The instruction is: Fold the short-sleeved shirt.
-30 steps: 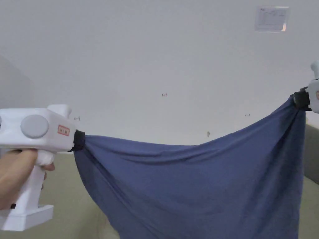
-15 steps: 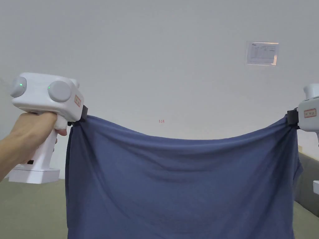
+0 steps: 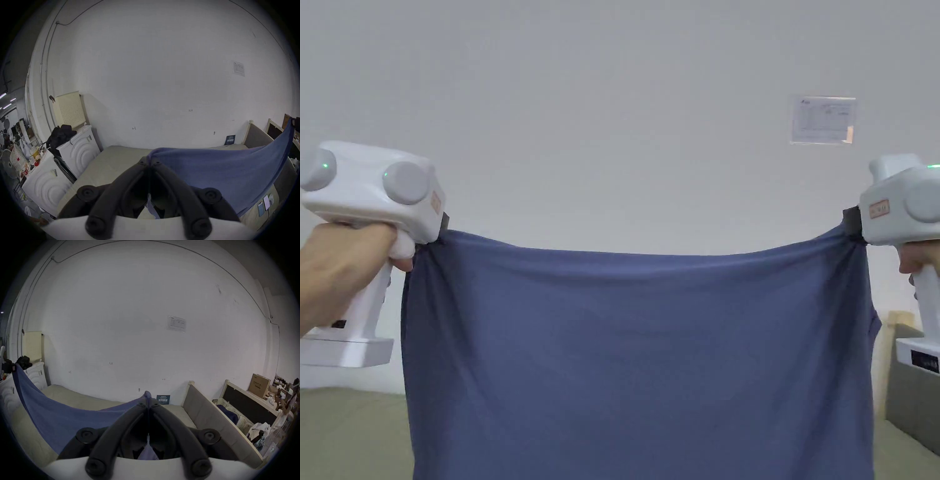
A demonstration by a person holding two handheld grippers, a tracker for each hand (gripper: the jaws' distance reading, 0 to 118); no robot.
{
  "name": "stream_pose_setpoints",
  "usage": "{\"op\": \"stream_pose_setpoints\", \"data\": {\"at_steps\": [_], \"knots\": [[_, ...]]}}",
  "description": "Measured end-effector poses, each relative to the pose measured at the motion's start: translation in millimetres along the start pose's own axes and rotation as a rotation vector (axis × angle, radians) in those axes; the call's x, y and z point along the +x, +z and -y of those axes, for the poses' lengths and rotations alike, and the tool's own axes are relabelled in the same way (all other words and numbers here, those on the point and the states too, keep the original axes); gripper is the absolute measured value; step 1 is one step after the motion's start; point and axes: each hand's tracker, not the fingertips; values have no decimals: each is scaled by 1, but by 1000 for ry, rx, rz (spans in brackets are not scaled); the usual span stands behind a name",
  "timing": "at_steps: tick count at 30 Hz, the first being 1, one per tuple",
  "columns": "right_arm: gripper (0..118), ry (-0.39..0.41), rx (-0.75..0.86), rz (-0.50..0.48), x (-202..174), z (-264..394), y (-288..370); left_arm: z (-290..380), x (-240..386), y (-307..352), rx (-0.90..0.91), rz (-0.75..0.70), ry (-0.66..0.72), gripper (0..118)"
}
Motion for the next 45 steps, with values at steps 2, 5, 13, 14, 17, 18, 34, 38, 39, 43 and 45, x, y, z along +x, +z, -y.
{"op": "stream_pose_setpoints", "data": {"at_steps": [2, 5, 13, 14, 17, 18, 34, 38, 39, 43, 45], "knots": [[0, 4, 7, 9, -4, -6, -15, -8, 5, -17, 7, -13, -1, 1], [0, 14, 13, 20, -8, -15, -43, -17, 15, -39, 22, -40, -11, 1], [0, 18, 25, 33, -21, -14, -110, -21, 38, -108, 52, -65, -3, 1], [0, 24, 19, 35, -22, -10, -120, -17, 42, -119, 54, -63, -3, 1], [0, 34, -7, 52, -27, 5, -145, -6, 50, -149, 37, -82, -3, 1], [0, 29, -7, 47, -28, 13, -153, 1, 53, -158, 33, -84, 6, 1], [0, 24, -295, -33, -30, 245, -149, 215, 69, -215, -208, 1, -57, 1], [0, -10, -327, -67, -18, 295, -88, 268, 51, -171, -250, 47, -45, 1], [0, -9, -344, -80, -15, 307, -71, 280, 47, -156, -265, 58, -71, 1], [0, -59, -423, -89, -7, 353, -9, 330, 28, -101, -307, 88, -72, 1], [0, -13, -452, -116, -7, 375, 24, 356, 19, -71, -333, 109, -75, 1]]}}
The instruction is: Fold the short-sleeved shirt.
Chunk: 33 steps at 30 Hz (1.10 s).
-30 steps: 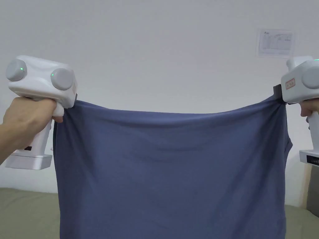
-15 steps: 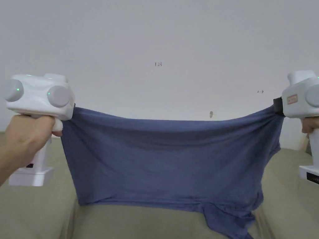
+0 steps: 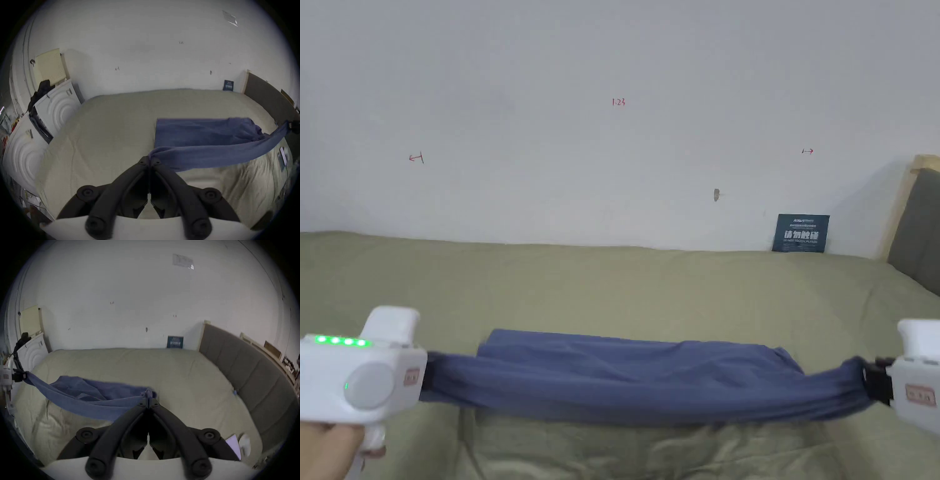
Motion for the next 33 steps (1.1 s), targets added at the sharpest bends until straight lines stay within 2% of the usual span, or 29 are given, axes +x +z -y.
{"op": "stream_pose_setpoints", "data": {"at_steps": [2, 8, 10, 14, 20, 28, 29, 30, 31, 32, 33], "knots": [[0, -35, -12, -20, 1, 34, 23, 35, -4, 18, -27, 17, -10, 1], [0, -47, -58, -16, 7, 124, 80, 129, -21, 66, -96, 53, 20, 1], [0, -100, -81, -32, 11, 146, 93, 152, -26, 80, -122, 76, 61, 1], [0, -98, -102, -51, 14, 183, 116, 191, -33, 104, -156, 108, 58, 1], [0, -120, -143, -54, 12, 213, 124, 214, -38, 114, -184, 127, 86, 1], [0, -126, -197, -36, 9, 228, 103, 221, -32, 99, -229, 131, 103, 1], [3, -118, -209, -32, 8, 230, 101, 221, -32, 99, -237, 134, 110, 2], [18, -112, -218, -30, 8, 232, 101, 223, -31, 100, -234, 137, 122, 9], [49, -115, -219, -25, 7, 233, 102, 223, -32, 101, -235, 139, 128, 28], [100, -121, -220, -15, 8, 234, 103, 221, -34, 102, -236, 141, 131, 75], [118, -129, -228, -22, 10, 234, 103, 220, -35, 104, -234, 143, 134, 104]]}}
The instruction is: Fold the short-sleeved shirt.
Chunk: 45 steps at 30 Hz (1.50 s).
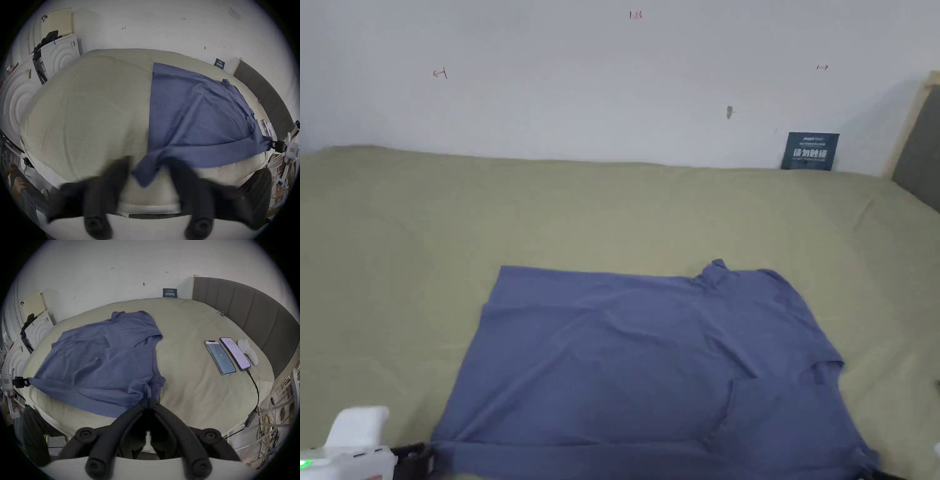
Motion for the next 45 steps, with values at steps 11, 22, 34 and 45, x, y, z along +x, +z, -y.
{"op": "stream_pose_setpoints", "data": {"at_steps": [11, 22, 34, 45], "knots": [[0, 2, 27, 66, 1, 3, 20, 5, -23, 37, 51, -49, 87, 0], [0, -12, 18, 39, -7, -2, 33, -3, -27, 21, -23, -1, 23, 20], [0, 4, 1, 39, 0, -7, 20, -16, 1, -36, -159, -42, -114, 8], [113, 59, -53, -42, -4, -5, 1, -8, 13, -30, -140, -1, -72, 4]]}}
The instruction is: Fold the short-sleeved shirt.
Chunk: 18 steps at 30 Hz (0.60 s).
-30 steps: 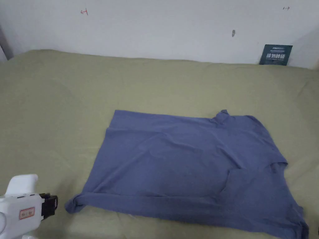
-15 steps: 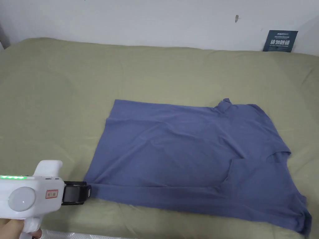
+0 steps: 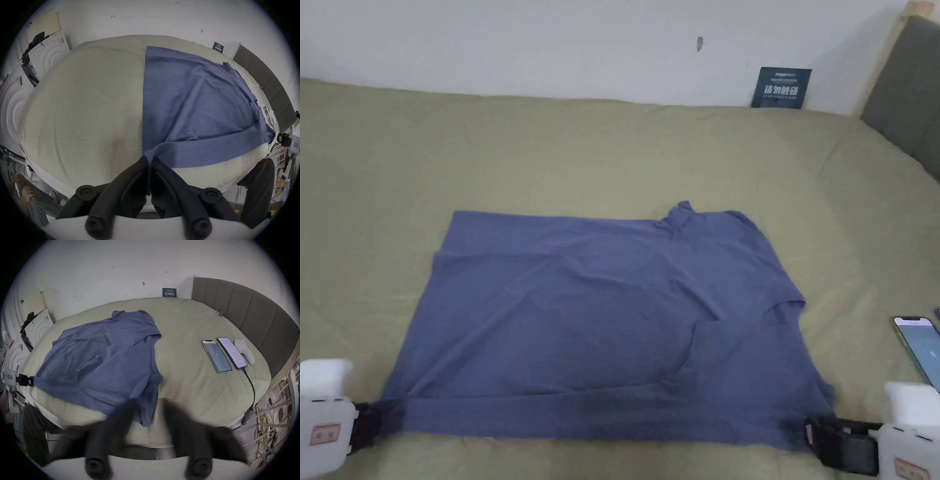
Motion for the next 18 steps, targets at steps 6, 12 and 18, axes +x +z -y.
{"op": "stream_pose_setpoints", "data": {"at_steps": [6, 12, 18], "knots": [[33, 65, -78, 58, -3, 7, -29, 3, 0, -1, 7, 2, 12, 4], [2, 1, -17, 26, 9, -2, -6, -2, -8, 12, 48, 37, 9, 4], [2, 31, 71, 11, 2, -68, -3, -56, -9, 24, 94, 63, -16, 4]]}}
